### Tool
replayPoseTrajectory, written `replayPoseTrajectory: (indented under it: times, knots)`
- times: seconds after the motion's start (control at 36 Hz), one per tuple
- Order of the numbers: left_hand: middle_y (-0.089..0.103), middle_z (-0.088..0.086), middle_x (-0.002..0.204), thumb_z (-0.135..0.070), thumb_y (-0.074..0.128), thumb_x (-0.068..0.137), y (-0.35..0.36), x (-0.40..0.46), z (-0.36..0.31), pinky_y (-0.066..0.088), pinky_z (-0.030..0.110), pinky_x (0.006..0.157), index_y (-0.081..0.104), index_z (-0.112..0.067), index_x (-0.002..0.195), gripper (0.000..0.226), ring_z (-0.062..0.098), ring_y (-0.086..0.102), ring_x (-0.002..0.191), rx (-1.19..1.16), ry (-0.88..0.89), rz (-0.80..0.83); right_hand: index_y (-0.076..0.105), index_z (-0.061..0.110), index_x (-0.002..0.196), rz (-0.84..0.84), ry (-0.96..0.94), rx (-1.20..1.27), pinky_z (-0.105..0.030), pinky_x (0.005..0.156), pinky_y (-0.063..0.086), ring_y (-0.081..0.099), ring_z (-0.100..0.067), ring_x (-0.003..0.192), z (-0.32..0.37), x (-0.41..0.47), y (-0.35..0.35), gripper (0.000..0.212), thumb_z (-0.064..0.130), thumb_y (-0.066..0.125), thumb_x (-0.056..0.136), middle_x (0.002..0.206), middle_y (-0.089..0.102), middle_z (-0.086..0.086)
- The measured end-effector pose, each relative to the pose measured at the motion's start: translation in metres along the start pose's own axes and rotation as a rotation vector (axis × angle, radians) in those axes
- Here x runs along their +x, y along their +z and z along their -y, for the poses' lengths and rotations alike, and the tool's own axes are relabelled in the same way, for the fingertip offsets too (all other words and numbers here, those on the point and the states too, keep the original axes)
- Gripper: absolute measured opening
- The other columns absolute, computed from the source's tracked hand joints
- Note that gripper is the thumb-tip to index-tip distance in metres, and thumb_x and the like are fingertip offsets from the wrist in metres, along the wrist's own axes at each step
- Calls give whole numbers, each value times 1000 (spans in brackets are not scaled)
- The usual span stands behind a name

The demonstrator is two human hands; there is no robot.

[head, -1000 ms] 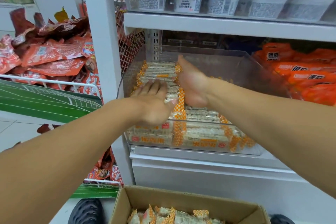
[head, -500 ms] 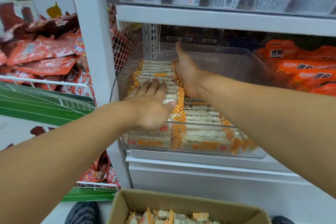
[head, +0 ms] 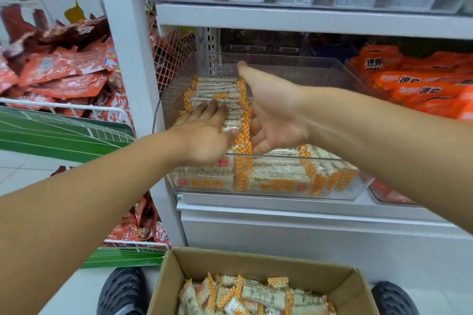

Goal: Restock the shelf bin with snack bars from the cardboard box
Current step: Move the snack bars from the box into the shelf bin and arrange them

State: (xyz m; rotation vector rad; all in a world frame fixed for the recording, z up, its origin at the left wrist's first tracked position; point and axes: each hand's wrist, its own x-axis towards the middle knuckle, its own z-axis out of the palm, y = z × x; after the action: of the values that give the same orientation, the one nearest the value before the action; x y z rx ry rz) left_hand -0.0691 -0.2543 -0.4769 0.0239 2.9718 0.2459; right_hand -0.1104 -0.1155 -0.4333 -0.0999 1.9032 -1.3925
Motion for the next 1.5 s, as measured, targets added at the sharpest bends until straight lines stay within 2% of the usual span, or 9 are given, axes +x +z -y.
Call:
replayPoseTrajectory:
  times: [0.28,0.42,0.5,0.58,0.69,0.83,0.92,1.33,1.5]
  knots:
    - [-16,0,165,-47,17,105,0,-4,-2,-6,38,121,-6,-25,158,62,19,-15,151,-21,18,-28,-11,-1,154,212,4,128,-60,121,5,-4,-40,151,4,-32,6,106,79,19,91,161,-7,-29]
    - [-17,0,164,-48,14,105,-1,-6,-2,-7,38,121,-8,-23,158,62,19,-16,151,-6,23,-10,33,-12,143,-1,33,89,-46,104,44,52,-45,122,-1,-30,-17,94,70,27,98,150,36,-31]
    - [-19,0,164,-48,14,105,-1,-6,-2,-8,38,121,-9,-24,158,62,19,-18,150,-5,23,8,37,3,146,-219,-122,90,-38,101,41,56,-24,104,-6,-20,-14,67,55,30,105,133,49,-6]
    - [-19,0,164,-48,14,105,0,-4,-3,-8,40,122,-9,-24,158,63,20,-18,151,-4,7,11,12,6,157,-52,-155,94,-41,120,19,15,-27,151,-7,-11,7,80,64,20,102,161,24,-6]
    - [-19,1,164,-48,15,105,0,-4,-3,-8,40,121,-10,-23,157,63,20,-18,151,-14,-3,17,-6,9,157,53,-116,120,-45,124,-2,-11,-22,153,-5,-7,10,88,71,16,98,165,-12,-6]
    - [-17,1,165,-49,16,105,1,-3,-2,-7,41,121,-7,-25,158,63,21,-16,151,-26,22,3,14,24,159,-138,-142,-55,-49,111,41,38,-38,142,-2,-20,2,73,65,29,101,163,20,-16]
    - [-16,0,165,-47,17,105,1,-3,-1,-7,40,121,-6,-25,158,62,20,-16,151,-31,31,-14,25,16,155,-209,-81,-391,-44,85,60,70,-40,98,2,-34,9,80,71,23,97,120,63,-32]
    - [-12,1,165,-42,22,106,3,1,0,-5,41,122,-1,-24,159,60,21,-11,152,-28,54,-34,8,4,157,51,8,-159,-48,96,54,71,-39,102,-6,-40,-6,84,66,20,101,105,71,-30]
    - [56,13,132,-30,51,97,9,-26,-6,42,45,102,54,-9,131,40,34,50,124,-74,153,-471,74,11,85,-720,-677,-555,-37,75,58,69,-18,65,-38,-44,-11,37,38,52,99,63,71,-1]
